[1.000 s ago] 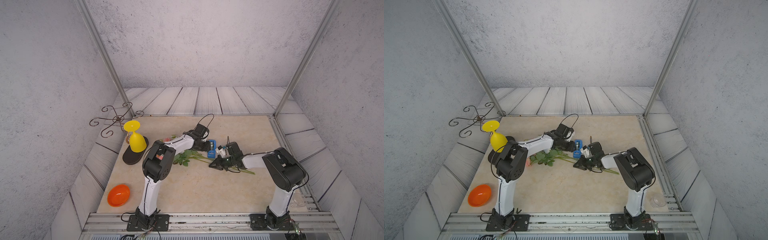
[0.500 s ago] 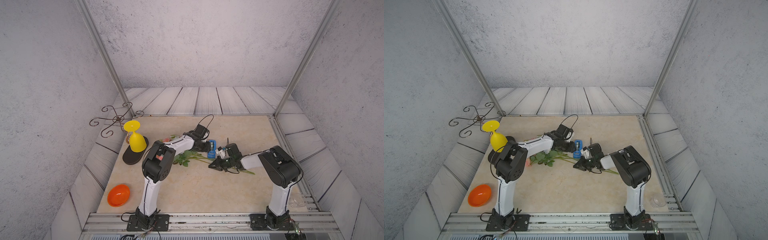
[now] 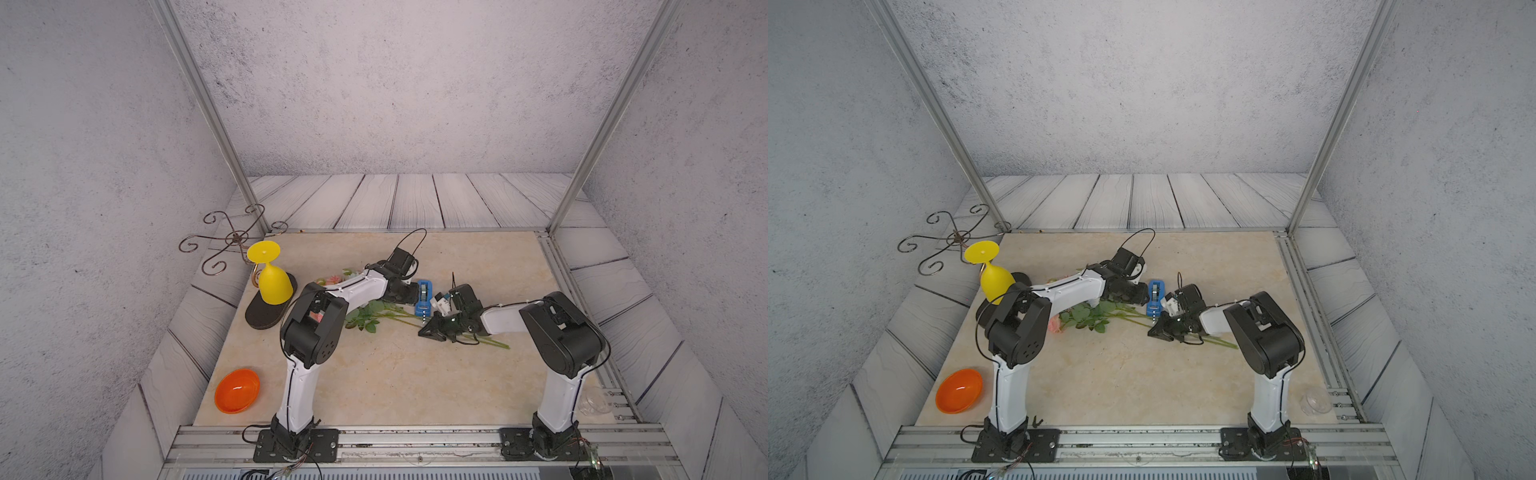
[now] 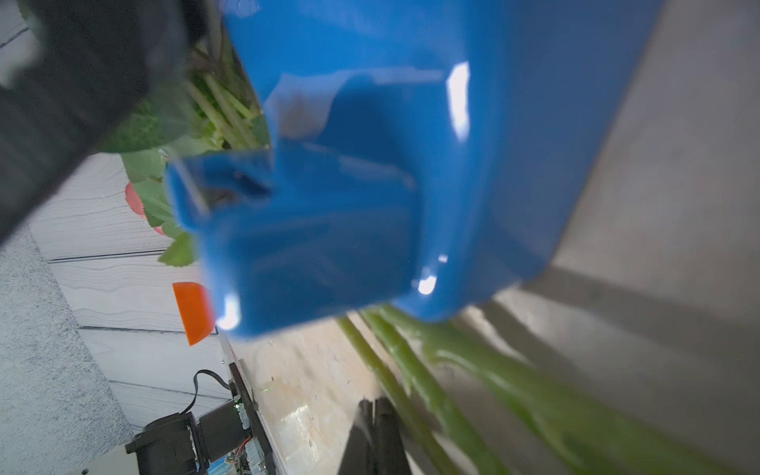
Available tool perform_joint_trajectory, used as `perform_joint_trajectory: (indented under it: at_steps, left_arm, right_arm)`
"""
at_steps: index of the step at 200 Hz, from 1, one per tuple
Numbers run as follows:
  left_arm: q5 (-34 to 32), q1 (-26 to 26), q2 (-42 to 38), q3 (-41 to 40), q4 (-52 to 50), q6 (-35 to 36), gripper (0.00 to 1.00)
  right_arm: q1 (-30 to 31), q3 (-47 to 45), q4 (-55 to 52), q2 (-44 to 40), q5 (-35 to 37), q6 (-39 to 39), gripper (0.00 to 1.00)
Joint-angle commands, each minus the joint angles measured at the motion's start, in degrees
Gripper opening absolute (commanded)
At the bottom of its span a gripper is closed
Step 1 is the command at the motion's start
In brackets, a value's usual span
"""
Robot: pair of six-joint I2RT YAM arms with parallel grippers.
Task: Wrap bouquets with tape
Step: Stick the tape to the bouquet.
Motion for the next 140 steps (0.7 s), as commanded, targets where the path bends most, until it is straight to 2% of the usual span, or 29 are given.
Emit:
perform_joint_trajectory:
  at_steps: [1,31,72,94,140]
  left_arm:
    - [2.49,-0.23,-4.53,-2.13,0.32,4.13,0.44]
    - [6.87,-0.04,-6.07,-5.03,0.46,7.73,0.47]
    - [4.28,-0.39,-9.45,-12.12,4.90,3.08,0.48]
    - [3.50,-0.48,-9.99,-12.59,5.10,2.22,0.48]
    - [1.92,-0.58,-11.23,-12.82,3.67,4.01,0.48]
  right_arm:
    - [0.31,-0.15,-9.90,0.07,5.07,-3.42,0.00]
    - [0.32,-0.13,-9.80,0.36,4.64,-2.29,0.00]
    - [0.42,-0.98,-8.18,-0.04,2.55,-0.20,0.00]
    - [0.49,-2.81,-4.61,-0.13,0.97,2.85,0.02]
    - [0.57,-3.26,-6.68,-2.14,3.08,1.34,0.06]
